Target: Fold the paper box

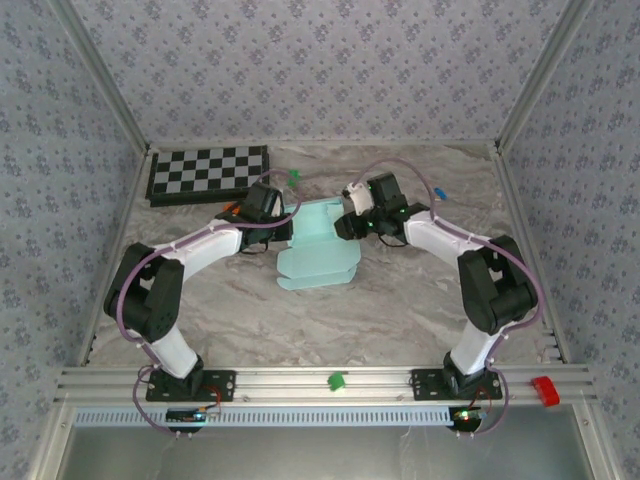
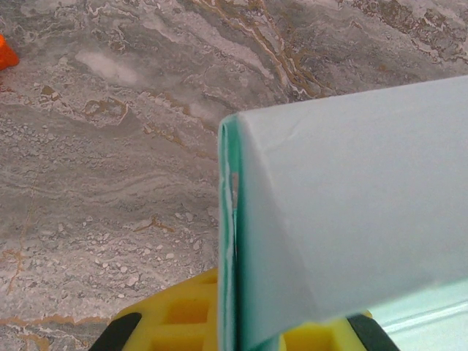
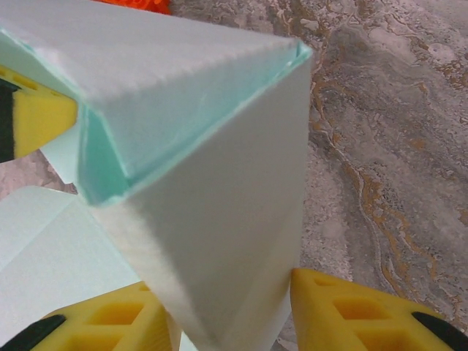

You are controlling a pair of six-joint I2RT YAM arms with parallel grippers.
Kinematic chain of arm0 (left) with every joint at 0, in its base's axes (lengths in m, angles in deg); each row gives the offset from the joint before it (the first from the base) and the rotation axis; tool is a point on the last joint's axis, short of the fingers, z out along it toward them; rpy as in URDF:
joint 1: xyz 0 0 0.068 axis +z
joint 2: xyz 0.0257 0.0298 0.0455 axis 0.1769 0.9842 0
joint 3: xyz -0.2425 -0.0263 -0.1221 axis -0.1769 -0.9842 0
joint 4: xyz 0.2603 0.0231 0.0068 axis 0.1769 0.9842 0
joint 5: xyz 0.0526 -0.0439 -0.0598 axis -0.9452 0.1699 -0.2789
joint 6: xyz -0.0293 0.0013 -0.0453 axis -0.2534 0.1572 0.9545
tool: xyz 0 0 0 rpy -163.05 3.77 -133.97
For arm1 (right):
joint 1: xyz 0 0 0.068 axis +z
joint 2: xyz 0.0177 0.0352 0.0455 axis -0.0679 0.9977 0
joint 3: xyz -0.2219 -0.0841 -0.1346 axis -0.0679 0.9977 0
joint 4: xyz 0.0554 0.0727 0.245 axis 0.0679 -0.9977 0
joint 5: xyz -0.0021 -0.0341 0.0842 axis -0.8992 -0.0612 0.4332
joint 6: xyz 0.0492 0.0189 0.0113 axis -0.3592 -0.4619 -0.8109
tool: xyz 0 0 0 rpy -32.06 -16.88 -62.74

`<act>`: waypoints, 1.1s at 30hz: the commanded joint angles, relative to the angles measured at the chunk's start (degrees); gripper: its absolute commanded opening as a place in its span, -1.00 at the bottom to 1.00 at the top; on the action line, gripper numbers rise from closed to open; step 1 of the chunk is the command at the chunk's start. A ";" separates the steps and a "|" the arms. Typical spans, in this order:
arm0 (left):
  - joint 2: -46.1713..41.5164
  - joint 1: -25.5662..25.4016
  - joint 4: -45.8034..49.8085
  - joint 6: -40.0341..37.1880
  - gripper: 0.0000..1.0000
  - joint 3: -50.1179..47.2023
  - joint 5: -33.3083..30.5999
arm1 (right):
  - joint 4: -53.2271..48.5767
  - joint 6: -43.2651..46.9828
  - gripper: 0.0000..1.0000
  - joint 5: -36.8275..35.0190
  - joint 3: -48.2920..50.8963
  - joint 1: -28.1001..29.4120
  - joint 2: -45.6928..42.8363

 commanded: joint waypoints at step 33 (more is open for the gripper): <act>-0.27 -0.80 -0.56 0.70 -0.99 2.06 2.85 | -3.71 -4.59 -0.54 -43.82 -6.20 8.49 6.22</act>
